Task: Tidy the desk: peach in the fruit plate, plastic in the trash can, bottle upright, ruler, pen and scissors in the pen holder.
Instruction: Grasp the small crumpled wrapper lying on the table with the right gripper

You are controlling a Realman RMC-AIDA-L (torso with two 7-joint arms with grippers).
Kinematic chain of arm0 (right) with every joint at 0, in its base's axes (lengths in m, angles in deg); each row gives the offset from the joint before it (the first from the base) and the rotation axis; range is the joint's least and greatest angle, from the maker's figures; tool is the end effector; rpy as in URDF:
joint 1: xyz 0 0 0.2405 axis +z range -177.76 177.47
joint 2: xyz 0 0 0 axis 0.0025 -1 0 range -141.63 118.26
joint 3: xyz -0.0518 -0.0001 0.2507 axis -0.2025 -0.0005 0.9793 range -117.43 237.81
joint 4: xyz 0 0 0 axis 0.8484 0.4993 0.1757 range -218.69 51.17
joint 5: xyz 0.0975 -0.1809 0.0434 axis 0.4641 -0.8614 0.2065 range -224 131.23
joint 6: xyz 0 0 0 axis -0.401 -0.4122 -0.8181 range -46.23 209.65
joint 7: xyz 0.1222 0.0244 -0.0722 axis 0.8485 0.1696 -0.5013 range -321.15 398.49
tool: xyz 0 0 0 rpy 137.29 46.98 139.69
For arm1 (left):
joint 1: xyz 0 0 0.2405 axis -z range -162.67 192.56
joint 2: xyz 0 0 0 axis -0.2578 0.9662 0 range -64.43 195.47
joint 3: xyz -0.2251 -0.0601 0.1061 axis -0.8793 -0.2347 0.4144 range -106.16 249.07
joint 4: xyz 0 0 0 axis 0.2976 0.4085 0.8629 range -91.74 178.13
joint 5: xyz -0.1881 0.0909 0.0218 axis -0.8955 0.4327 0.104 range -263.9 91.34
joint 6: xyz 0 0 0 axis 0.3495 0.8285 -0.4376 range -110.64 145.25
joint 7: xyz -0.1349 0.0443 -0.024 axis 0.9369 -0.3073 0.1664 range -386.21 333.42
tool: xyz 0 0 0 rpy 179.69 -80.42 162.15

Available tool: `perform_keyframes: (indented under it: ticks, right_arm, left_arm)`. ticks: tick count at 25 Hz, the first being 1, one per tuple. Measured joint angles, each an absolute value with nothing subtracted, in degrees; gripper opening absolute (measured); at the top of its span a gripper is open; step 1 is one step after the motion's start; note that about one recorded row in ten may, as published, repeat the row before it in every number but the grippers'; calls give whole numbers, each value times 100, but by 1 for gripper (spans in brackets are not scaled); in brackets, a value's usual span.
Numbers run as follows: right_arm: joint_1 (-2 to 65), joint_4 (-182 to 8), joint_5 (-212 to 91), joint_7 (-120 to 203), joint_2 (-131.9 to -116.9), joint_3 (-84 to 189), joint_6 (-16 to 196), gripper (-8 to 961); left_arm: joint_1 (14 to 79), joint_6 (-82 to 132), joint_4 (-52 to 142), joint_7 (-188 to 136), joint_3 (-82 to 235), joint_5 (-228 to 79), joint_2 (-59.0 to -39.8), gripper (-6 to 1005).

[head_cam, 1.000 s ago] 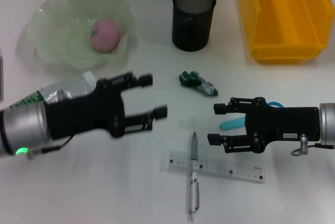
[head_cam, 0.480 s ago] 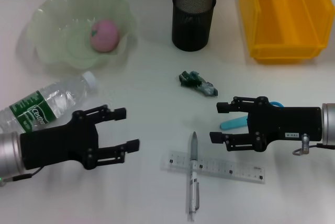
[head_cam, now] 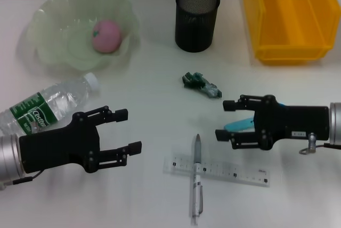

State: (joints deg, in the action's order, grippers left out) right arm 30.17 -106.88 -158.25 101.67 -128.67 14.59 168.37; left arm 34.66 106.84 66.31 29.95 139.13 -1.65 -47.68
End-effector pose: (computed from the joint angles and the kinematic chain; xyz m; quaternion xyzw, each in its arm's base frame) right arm 0.2799 0.3021 -0.0386 -0.9555 0.1636 0.2278 0.0917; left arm -0.3013 0.2593 -0.0234 -0.9367 -0.1565 -0.2913 0.1151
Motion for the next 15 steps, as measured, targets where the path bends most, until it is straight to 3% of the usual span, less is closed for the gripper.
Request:
perform_keyframes:
  ticks: [8,15]
  right_arm:
    - [3008,-11772,-15847,11603,-12949,1428,16902,777]
    - [3333,-13006,-16428,13367,-12934,1365,17275,777]
  left_arm:
    - [3489,10655,6601,2836,13913,-164,-4815,800]
    - [3498,10582,6596,2775,13913,-164,-4881,800]
